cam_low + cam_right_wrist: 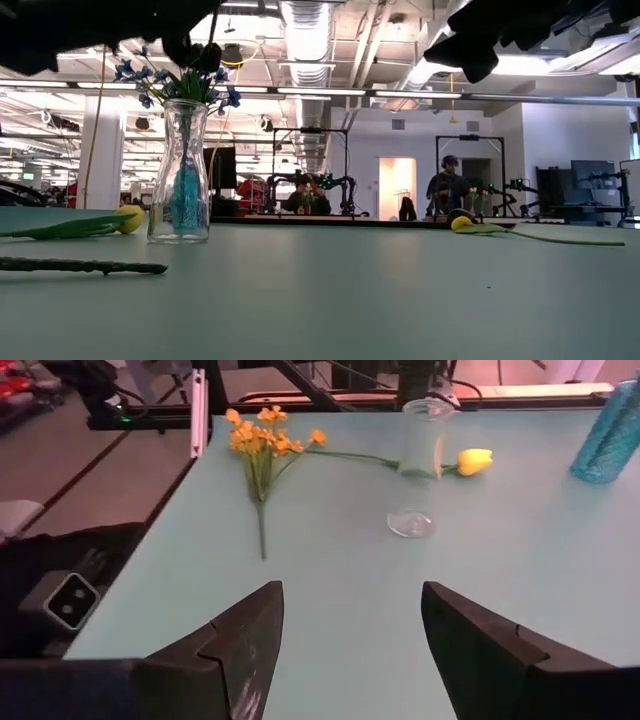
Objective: Sort flowers into vase by color
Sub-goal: Put the top yellow flowers into the transparent vase
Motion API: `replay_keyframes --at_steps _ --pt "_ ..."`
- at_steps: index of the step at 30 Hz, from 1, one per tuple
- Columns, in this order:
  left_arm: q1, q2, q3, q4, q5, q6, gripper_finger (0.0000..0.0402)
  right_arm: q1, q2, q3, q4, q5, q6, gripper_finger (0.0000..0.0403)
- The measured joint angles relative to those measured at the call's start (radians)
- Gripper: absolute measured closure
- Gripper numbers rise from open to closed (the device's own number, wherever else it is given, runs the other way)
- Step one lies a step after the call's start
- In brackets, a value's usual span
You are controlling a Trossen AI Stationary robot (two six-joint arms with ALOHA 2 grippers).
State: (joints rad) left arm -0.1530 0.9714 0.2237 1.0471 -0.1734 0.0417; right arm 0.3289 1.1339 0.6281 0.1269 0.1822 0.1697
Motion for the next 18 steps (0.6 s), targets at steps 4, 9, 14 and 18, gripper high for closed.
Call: replay_keyframes --at_steps 4,9,14,18 --pt "-0.006 0.0 -0.036 0.007 0.001 -0.014 0.0401 0.023 0.009 0.0 0.017 0.005 0.008 0.0139" --pt "-0.006 0.01 -0.064 0.0 0.002 -0.02 0.0401 0.045 0.06 0.0 0.086 0.004 0.003 0.0139" --pt "-0.007 0.029 -0.079 -0.008 0.013 -0.045 0.0401 0.038 0.12 0.0 0.134 0.004 -0.013 0.0139" --pt "-0.021 0.031 -0.094 -0.015 0.015 -0.053 0.0401 0.019 0.143 0.0 0.148 0.003 -0.013 0.0139"
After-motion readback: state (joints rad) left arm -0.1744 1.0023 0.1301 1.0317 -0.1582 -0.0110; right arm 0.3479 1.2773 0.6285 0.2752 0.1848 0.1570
